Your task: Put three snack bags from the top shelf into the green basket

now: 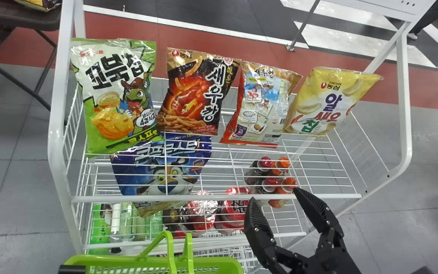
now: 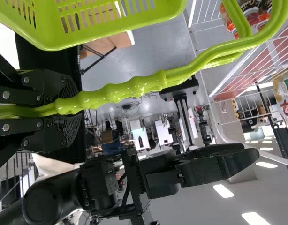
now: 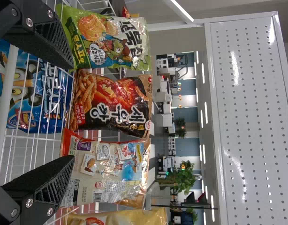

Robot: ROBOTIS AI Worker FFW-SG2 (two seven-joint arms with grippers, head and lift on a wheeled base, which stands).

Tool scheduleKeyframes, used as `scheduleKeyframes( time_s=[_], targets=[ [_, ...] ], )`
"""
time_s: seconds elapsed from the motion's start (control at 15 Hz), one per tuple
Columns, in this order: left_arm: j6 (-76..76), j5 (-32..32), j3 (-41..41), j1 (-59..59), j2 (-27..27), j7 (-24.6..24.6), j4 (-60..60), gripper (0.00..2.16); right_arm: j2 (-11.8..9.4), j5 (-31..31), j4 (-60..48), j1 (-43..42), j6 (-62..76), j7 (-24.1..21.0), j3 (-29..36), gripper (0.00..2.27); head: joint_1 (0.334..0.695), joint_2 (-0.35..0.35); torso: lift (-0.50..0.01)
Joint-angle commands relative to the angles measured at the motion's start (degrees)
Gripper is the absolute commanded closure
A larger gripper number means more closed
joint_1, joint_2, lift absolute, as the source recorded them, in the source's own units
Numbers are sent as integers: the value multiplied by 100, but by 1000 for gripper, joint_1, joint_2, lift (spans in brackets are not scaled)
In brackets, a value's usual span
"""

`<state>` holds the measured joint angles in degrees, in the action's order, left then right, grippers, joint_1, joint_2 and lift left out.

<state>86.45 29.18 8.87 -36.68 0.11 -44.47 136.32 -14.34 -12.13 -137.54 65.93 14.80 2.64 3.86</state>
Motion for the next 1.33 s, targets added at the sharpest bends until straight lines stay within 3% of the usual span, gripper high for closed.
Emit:
scheduleKeyframes(
  time_s=[0.0,1.07,1.27],
  targets=[
    [0,0,-25,-24,-3,-18,0,2142,-25,0,8,-10,0,0,-9,144,695,-350,-50],
    [35,211,-139,-85,6,-150,105,2145,-51,0,26,-46,0,26,-17,151,695,-350,-50],
    [35,211,-122,-103,-3,-150,123,2145,-51,17,219,-467,35,132,-123,151,695,-350,-50]
  ],
)
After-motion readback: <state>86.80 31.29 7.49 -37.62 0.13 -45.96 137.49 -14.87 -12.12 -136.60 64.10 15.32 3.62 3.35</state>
